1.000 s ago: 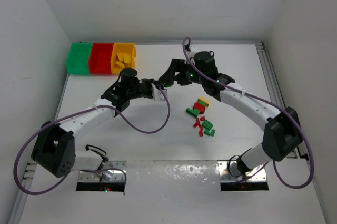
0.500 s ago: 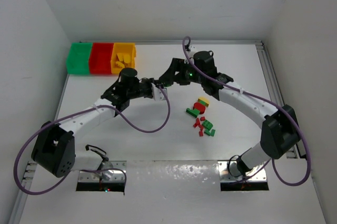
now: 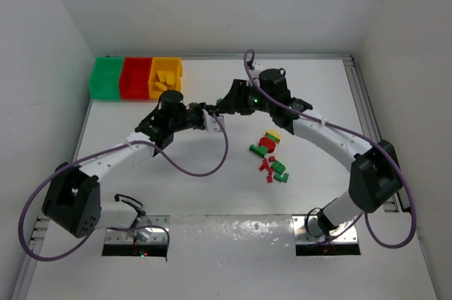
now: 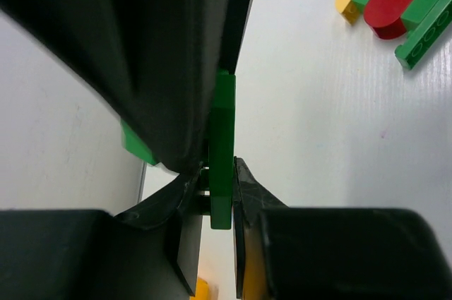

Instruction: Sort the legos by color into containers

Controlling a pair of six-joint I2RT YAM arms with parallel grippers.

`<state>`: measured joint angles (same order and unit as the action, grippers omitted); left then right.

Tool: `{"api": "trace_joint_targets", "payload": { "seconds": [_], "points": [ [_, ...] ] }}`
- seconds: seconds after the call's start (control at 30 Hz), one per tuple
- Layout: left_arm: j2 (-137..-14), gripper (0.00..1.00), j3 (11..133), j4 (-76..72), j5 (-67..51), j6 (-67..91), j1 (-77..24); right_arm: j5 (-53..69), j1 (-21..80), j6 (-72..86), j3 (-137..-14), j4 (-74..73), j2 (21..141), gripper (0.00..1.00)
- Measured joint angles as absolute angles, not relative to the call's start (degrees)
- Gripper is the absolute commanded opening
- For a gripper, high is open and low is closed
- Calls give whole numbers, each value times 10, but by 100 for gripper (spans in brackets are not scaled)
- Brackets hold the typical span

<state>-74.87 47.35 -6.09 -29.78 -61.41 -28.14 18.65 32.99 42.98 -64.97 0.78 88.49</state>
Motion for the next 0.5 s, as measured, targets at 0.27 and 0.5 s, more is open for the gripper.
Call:
{"api": "trace_joint_targets", "payload": {
  "seconds": [0.27, 0.5],
  "points": [
    [-749, 0, 474, -58, -306, -624, -281, 181, 330, 429, -650, 8, 887, 0],
    [-749, 0, 474, 41, -343, -695, -281, 135, 331, 416, -650, 9, 887, 0]
  ]
}}
